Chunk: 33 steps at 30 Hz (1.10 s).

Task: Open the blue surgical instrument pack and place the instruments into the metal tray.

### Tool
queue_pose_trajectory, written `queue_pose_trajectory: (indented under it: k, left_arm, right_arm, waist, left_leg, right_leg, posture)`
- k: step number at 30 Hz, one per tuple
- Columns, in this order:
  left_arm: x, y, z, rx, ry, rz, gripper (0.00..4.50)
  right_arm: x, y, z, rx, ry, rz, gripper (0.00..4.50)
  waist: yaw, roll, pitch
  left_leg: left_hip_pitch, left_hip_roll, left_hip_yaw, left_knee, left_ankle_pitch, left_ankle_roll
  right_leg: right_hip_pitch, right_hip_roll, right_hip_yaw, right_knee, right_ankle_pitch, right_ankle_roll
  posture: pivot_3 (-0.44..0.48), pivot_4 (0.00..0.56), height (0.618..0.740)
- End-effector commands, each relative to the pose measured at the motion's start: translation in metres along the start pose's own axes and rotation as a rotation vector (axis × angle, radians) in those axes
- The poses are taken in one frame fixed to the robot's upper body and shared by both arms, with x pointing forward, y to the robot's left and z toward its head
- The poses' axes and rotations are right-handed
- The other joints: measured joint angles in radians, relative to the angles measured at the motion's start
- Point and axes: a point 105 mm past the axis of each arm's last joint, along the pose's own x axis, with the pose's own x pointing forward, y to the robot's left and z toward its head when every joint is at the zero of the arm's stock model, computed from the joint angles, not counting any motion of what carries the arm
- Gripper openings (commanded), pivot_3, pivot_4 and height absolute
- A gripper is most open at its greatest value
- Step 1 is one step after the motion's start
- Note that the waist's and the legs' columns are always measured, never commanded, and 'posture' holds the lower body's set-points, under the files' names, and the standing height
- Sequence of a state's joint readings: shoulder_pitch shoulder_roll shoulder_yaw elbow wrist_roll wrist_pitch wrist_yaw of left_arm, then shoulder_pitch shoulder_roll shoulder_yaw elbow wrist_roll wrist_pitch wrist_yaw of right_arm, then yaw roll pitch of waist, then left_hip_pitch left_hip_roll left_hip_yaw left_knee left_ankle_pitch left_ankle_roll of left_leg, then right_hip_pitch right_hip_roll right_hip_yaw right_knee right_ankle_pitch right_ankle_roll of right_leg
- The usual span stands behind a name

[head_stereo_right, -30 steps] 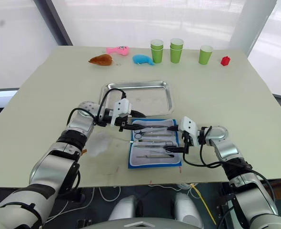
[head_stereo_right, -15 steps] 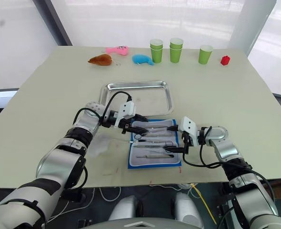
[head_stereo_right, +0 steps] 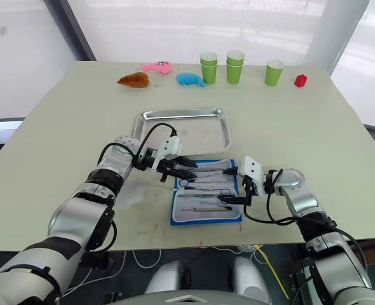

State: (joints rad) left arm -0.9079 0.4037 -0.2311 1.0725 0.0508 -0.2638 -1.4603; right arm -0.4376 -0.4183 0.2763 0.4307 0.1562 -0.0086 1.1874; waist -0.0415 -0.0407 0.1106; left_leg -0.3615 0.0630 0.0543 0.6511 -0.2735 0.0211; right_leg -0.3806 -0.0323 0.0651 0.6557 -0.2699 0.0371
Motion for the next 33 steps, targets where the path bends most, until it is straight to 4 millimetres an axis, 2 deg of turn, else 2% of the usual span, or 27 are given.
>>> queue_pose_trajectory:
  k: [1, 9, 16, 17, 19, 21, 26, 33]
  left_arm:
    - [0.001, -0.008, -0.011, -0.033, 0.048, -0.046, 0.06]
    - [0.001, -0.005, -0.012, -0.027, 0.055, -0.016, 0.06]
    - [-0.001, 0.002, 0.002, 0.020, 0.056, -0.011, 0.06]
    - [-0.001, 0.002, 0.004, 0.023, 0.063, -0.023, 0.06]
    - [0.000, 0.006, 0.011, 0.051, 0.075, -0.007, 0.06]
    - [0.000, 0.010, 0.014, 0.061, 0.101, 0.014, 0.06]
    - [-0.002, 0.008, 0.020, 0.047, 0.149, -0.016, 0.06]
    - [-0.013, 0.003, 0.018, 0.017, 0.243, -0.036, 0.06]
  right_arm:
    - [-0.001, 0.035, -0.082, 0.194, 0.290, 0.038, 4.50]
    - [-0.001, 0.035, -0.081, 0.191, 0.289, 0.042, 4.50]
    - [-0.001, 0.037, -0.082, 0.196, 0.295, 0.049, 4.50]
    - [-0.001, 0.037, -0.082, 0.198, 0.296, 0.050, 4.50]
    - [0.000, 0.037, -0.083, 0.199, 0.298, 0.051, 4.50]
    - [0.000, 0.037, -0.083, 0.200, 0.299, 0.052, 4.50]
    - [0.000, 0.038, -0.084, 0.202, 0.302, 0.054, 4.50]
    - [0.002, 0.039, -0.083, 0.205, 0.299, 0.055, 4.50]
  waist:
    - [-0.001, 0.000, 0.000]
    - [-0.001, 0.000, 0.000]
    - [0.000, 0.002, 0.001]
    - [0.000, 0.002, 0.001]
    - [0.001, 0.002, 0.001]
    - [0.002, 0.002, 0.001]
    - [0.006, 0.005, 0.003]
    - [0.006, 0.006, 0.004]
  left_leg:
    - [0.000, 0.000, -0.001, -0.001, 0.000, 0.000]
    - [-0.001, 0.000, -0.004, -0.003, 0.000, 0.000]
    - [-0.001, 0.001, -0.005, -0.005, 0.000, 0.000]
    - [0.000, 0.000, -0.005, -0.008, 0.000, -0.001]
    - [0.000, 0.000, -0.005, -0.009, 0.000, -0.001]
    - [0.000, 0.000, -0.005, -0.011, -0.001, -0.001]
    - [0.000, 0.001, -0.006, -0.015, -0.001, -0.002]
    - [-0.001, 0.001, -0.009, -0.015, 0.000, -0.001]
  right_leg:
    - [0.000, 0.000, 0.000, 0.000, 0.000, -0.001]
    - [0.000, -0.001, -0.001, -0.002, -0.001, -0.002]
    - [0.000, -0.009, -0.008, -0.002, -0.001, -0.002]
    - [0.000, -0.019, -0.019, -0.003, -0.001, -0.003]
    - [-0.001, -0.025, -0.028, -0.005, 0.000, -0.004]
    - [-0.001, -0.039, -0.047, -0.006, 0.001, -0.005]
    - [-0.001, -0.058, -0.076, -0.010, 0.004, -0.009]
    - [-0.002, -0.075, -0.109, -0.011, 0.004, -0.009]
  posture:
    - [0.000, 0.150, 0.740]
    - [0.000, 0.150, 0.740]
    - [0.000, 0.150, 0.740]
    - [0.000, 0.150, 0.740]
    - [0.000, 0.150, 0.740]
    - [0.000, 0.150, 0.740]
    - [0.000, 0.150, 0.740]
    - [0.000, 0.150, 0.740]
